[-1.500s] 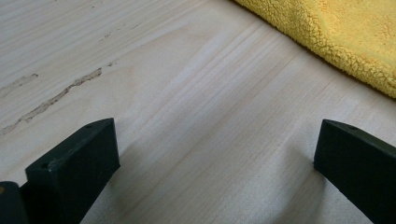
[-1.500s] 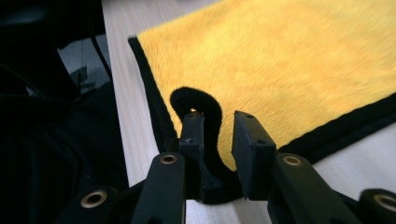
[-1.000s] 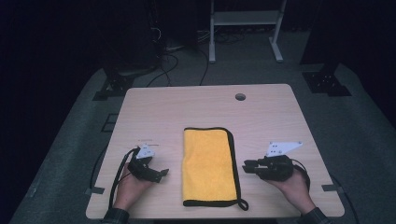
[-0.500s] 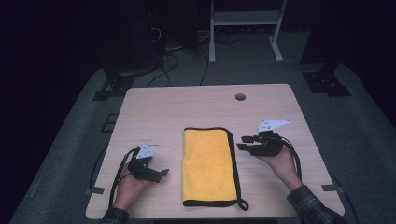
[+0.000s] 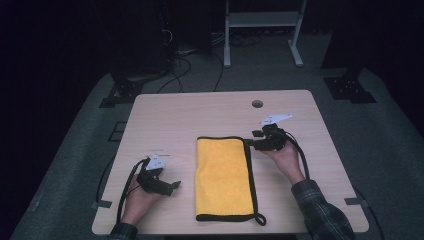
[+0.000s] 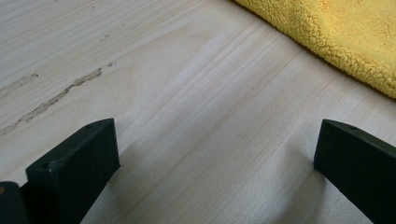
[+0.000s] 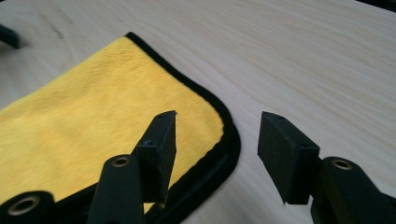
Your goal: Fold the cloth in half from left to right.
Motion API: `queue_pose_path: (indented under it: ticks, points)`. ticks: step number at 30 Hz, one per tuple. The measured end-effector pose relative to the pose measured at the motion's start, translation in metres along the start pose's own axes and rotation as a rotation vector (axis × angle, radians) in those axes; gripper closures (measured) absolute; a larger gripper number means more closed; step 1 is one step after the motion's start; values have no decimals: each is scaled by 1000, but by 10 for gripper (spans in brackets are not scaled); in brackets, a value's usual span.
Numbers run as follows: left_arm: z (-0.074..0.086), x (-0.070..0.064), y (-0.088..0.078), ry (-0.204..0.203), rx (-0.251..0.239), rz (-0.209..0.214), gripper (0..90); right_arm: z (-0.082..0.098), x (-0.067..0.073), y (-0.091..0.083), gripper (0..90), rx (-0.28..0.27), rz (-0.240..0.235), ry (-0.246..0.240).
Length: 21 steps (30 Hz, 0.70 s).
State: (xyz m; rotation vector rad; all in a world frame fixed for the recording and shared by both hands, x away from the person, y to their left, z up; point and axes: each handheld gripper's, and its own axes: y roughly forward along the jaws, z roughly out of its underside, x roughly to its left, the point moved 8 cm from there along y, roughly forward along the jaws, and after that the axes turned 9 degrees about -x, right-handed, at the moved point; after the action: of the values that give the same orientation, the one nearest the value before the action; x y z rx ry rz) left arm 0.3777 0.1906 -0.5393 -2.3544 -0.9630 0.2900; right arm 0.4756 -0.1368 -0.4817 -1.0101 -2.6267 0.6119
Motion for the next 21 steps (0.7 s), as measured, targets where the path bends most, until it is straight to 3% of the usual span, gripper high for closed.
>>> queue_pose_path:
  ticks: [5, 8, 14, 21]
  points:
    - [0, -1, 0, -5, -2, 1, 0, 9, -12, 24, 459, 25, 30, 16]
    - [-7, -1, 1, -28, -34, 17, 0, 19, -17, 39, 466, 49, 38, 17]
    - [-40, 6, 4, -34, -90, 18, 41, 28, -18, 51, 473, 73, 47, -1]
    - [-80, 22, 33, -35, -95, 11, 65, 28, -18, 52, 497, 65, 35, -9]
